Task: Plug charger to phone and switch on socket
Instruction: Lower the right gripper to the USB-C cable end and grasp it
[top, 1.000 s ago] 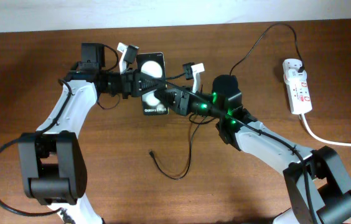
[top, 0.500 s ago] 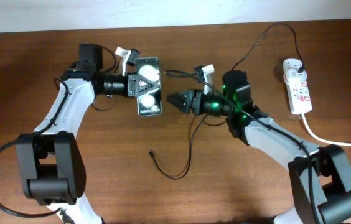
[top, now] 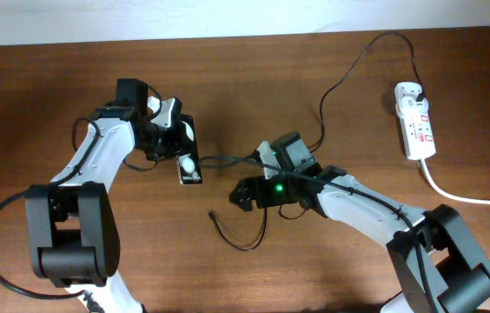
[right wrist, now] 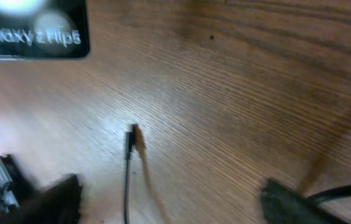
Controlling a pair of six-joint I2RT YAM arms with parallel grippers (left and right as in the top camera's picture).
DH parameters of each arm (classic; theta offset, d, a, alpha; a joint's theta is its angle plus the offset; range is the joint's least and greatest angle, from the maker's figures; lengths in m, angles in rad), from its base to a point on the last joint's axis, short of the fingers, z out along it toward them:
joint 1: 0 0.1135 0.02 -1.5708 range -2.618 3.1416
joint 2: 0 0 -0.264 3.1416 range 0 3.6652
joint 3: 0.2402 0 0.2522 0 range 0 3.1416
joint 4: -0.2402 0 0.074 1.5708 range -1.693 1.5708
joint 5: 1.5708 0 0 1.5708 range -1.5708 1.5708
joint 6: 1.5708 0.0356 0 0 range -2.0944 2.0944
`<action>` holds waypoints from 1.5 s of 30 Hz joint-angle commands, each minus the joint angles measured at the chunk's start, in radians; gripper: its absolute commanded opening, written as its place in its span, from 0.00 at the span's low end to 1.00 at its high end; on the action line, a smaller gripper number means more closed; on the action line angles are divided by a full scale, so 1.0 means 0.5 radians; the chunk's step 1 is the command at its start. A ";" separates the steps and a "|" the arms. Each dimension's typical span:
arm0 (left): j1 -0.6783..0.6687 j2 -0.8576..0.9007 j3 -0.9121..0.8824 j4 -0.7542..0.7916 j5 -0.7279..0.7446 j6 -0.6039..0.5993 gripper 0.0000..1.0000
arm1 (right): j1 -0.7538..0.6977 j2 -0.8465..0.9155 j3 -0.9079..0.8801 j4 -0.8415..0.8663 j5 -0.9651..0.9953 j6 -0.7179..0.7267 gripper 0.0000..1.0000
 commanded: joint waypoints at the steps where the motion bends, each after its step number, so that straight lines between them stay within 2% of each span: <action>1: 0.000 -0.065 -0.005 0.036 0.014 -0.084 0.00 | 0.046 -0.001 -0.007 -0.002 0.204 -0.015 0.98; 18: -0.016 -0.065 -0.005 0.057 0.015 -0.084 0.00 | 0.034 0.001 -0.007 0.015 0.312 -0.045 0.99; 19: -0.015 -0.065 -0.005 0.063 0.014 -0.083 0.00 | 0.028 -0.001 -0.002 0.014 0.272 -0.045 0.88; 20: -0.015 -0.065 -0.005 0.064 0.014 -0.083 0.00 | 0.034 -0.001 -0.002 0.014 0.245 -0.066 0.62; 21: -0.015 -0.065 -0.005 0.064 0.014 -0.083 0.00 | 0.050 -0.001 -0.002 0.005 0.245 -0.174 0.46; 22: -0.015 -0.065 -0.005 0.064 0.014 -0.083 0.00 | 0.076 -0.001 -0.002 -0.001 0.246 -0.253 0.35; 23: -0.015 -0.065 -0.005 0.065 0.014 -0.083 0.00 | 0.113 -0.001 -0.002 0.008 0.247 -0.277 0.18; 24: -0.015 -0.065 -0.005 0.069 0.014 -0.083 0.00 | 0.164 -0.001 -0.002 0.026 0.255 -0.287 0.11; 26: -0.015 -0.065 -0.005 0.072 0.014 -0.084 0.00 | 0.270 -0.001 -0.002 0.061 0.296 -0.388 0.10; 28: -0.015 -0.065 -0.005 0.072 0.014 -0.084 0.00 | 0.395 -0.001 -0.002 0.077 0.461 -0.387 0.14; 33: -0.015 -0.065 -0.005 0.072 0.014 -0.084 0.00 | 0.660 0.002 -0.002 0.076 0.698 -0.378 0.30; 36: -0.015 -0.065 -0.005 0.072 0.014 -0.084 0.00 | 0.778 0.004 -0.002 0.110 0.969 -0.373 0.32; 45: -0.015 -0.065 -0.005 0.072 0.014 -0.084 0.00 | 0.848 0.202 -0.002 0.340 1.041 -0.373 0.33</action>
